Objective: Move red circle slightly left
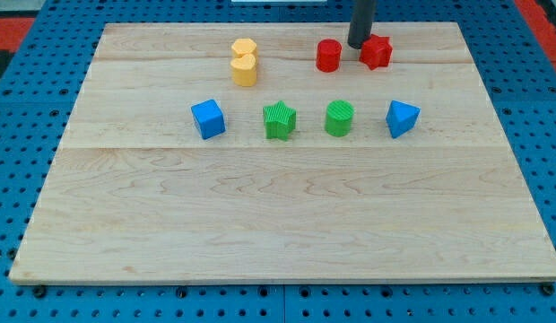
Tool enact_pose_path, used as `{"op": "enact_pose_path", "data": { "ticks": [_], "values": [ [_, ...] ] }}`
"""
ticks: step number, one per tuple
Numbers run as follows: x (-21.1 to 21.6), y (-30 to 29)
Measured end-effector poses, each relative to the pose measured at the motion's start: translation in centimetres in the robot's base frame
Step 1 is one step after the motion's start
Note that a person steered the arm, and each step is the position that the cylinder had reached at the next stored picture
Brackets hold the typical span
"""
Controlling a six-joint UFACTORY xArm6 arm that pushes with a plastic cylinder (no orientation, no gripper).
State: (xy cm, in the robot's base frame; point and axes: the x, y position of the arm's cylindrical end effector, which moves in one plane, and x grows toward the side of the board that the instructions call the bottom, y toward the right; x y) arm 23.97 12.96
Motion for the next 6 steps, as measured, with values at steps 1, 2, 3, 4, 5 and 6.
{"op": "enact_pose_path", "data": {
  "ticks": [1,2,3,4,5,6],
  "values": [
    [1.8,1.4],
    [2.3,-1.7],
    [4.5,-4.8],
    [7.6,-6.4],
    [8.1,-11.9],
    [5.9,-18.5]
  ]
}}
